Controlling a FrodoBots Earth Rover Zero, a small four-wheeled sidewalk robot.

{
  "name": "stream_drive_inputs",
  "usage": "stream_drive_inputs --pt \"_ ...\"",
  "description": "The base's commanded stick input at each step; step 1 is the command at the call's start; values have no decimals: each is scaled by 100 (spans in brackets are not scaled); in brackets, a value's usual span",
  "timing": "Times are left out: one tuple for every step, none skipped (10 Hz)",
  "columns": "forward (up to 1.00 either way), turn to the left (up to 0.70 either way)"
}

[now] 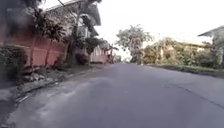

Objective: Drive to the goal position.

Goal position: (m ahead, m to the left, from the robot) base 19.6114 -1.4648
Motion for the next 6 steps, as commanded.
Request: stream_drive_inputs --pt "100 0" --pt "100 0" --pt "100 0" --pt "100 0" --pt "100 0" --pt "100 0"
